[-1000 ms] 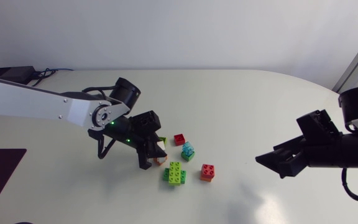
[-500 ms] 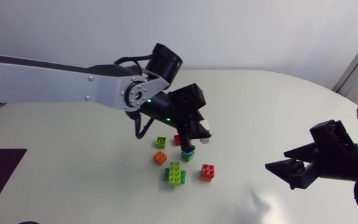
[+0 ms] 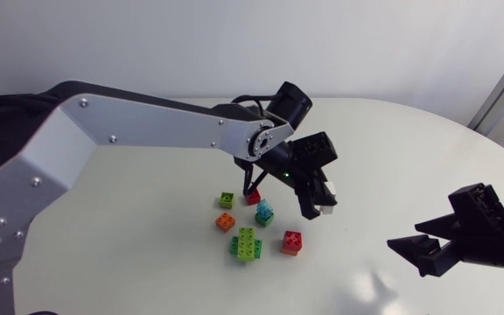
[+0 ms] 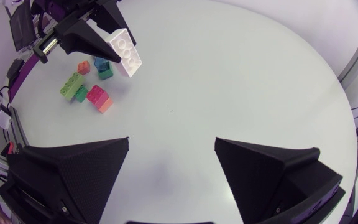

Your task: Sort duplo bricks by size, large to the right and small to the left

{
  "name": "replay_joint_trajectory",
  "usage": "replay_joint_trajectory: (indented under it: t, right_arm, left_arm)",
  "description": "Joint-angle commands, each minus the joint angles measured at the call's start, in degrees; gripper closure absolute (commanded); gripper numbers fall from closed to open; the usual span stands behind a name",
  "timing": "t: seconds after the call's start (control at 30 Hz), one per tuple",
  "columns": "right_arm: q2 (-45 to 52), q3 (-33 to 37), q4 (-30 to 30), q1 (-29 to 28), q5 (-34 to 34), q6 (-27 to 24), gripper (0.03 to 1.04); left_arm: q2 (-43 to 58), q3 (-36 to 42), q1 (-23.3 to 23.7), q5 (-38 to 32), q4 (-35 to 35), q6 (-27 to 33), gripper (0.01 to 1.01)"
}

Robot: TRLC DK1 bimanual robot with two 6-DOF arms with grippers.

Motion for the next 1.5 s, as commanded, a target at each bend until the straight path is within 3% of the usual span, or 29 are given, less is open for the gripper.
replay_joint_trajectory:
  t: [0.0, 0.17, 0.27, 0.57, 0.8, 1.17, 1.3, 1.4, 1.47]
  right_arm:
    - [-0.13, -1.72, -0.38, -0.58, -0.25, -1.85, 0.07]
    - [0.05, -1.72, 0.24, -0.23, -0.34, -1.68, 0.07]
    - [0.49, -1.55, 1.03, 0.30, -0.34, -1.41, 0.07]
    - [2.60, -0.67, 5.78, 10.05, 1.42, 3.86, 0.07]
    - [2.69, -1.72, 6.66, 11.28, 2.21, 4.47, 0.07]
    - [2.60, -3.48, 7.18, 7.59, 2.47, 1.13, 0.07]
    - [2.25, -3.83, 7.18, 6.89, 2.12, 0.78, 0.07]
    - [1.72, -3.83, 7.01, 6.62, 2.03, 0.61, 0.07]
    - [1.46, -3.83, 6.92, 6.27, 2.03, 0.17, 0.07]
  left_arm:
    - [1.91, 2.90, -0.73, 0.42, -1.79, -0.55, 0.489]
    - [1.91, 2.72, -1.17, -0.11, -3.37, 0.68, 0.169]
    - [0.59, 1.49, -0.91, -0.11, -3.37, 0.85, 0.054]
    - [-7.67, -5.19, 2.96, -0.11, -4.34, 2.70, 0.056]
    - [-4.25, -4.93, 0.94, -0.99, -17.08, 11.31, 0.090]
    - [3.31, 2.10, -2.40, -7.23, -26.57, 10.96, 0.138]
    - [4.81, 2.46, -3.37, -10.66, -26.40, 10.61, 0.182]
    - [5.51, 2.63, -3.37, -11.36, -25.96, 9.91, 0.338]
    - [5.60, 2.19, -3.54, -11.98, -24.90, 9.38, 0.605]
